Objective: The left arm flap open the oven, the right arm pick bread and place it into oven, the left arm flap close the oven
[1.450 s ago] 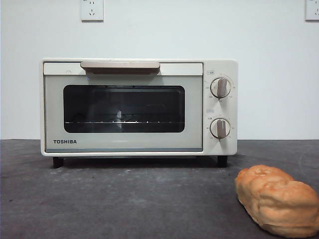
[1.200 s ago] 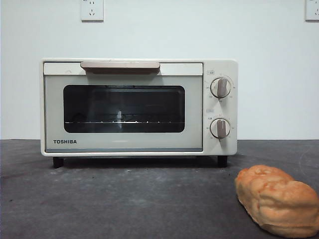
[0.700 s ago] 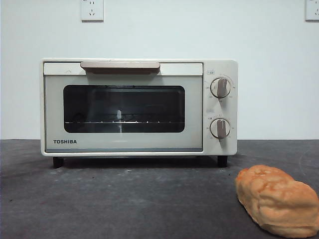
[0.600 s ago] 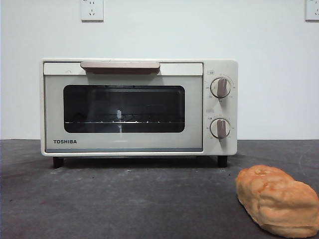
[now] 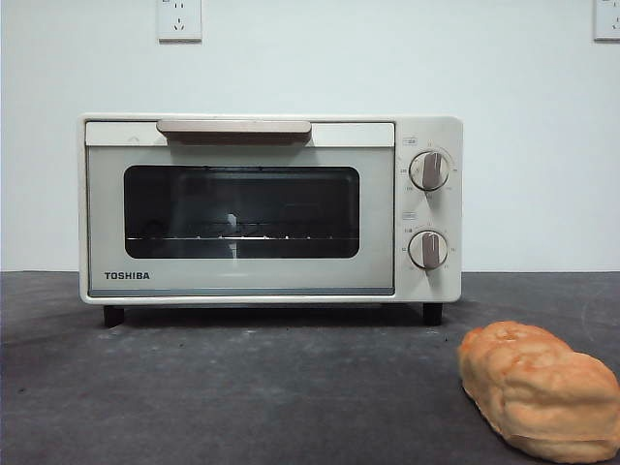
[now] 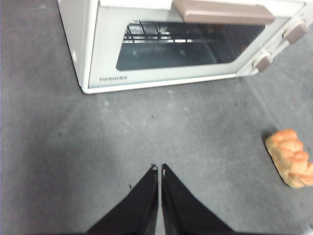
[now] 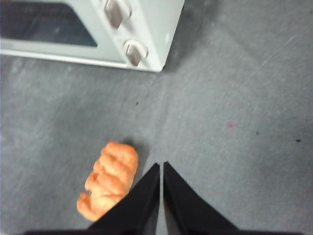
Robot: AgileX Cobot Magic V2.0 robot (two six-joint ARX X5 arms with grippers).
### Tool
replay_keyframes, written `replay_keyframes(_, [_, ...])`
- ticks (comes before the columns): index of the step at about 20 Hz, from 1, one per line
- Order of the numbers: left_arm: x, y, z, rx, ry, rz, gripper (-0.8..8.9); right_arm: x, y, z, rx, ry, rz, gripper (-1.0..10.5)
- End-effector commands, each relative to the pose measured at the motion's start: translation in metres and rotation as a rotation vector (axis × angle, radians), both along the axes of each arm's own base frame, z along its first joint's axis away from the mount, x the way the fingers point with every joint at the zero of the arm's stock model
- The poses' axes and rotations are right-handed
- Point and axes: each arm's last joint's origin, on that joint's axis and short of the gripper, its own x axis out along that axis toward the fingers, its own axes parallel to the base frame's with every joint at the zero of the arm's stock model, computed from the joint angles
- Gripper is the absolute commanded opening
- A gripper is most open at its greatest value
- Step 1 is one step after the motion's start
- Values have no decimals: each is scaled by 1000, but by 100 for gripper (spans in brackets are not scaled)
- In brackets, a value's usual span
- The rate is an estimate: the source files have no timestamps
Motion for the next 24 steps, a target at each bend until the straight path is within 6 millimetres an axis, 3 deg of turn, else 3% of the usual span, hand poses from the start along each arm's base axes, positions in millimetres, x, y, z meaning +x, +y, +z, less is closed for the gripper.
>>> replay_keyframes(1, [0,-1,6,11,-29,-21,16,0,1,5,-12,-27,19,6])
replay_keyframes(4, [0,-1,6,11,-28,-21,16,0,1,5,-11,-28,18,26])
replay_keyframes(5, [0,-1,6,11,-28,-21,16,0,1,5,-9,-28,17,98])
replay_keyframes(7, [0,-1,6,11,-29,-21,16,0,1,5,2,-23,7,374])
replay_keyframes(8, [0,-1,6,11,-29,-21,16,0,1,5,13,-19,-2,444])
replay_keyframes(17, [1,-1,6,11,-38,-21,16,15,20,-3,118,127,107,443])
replay_keyframes(20, [1,-1,6,11,-38,-22,16,26,35,-20,123,193,132,443])
replay_keyframes(24, [1,-1,6,11,-38,-22,16,32,59,-58,121,243,130,444])
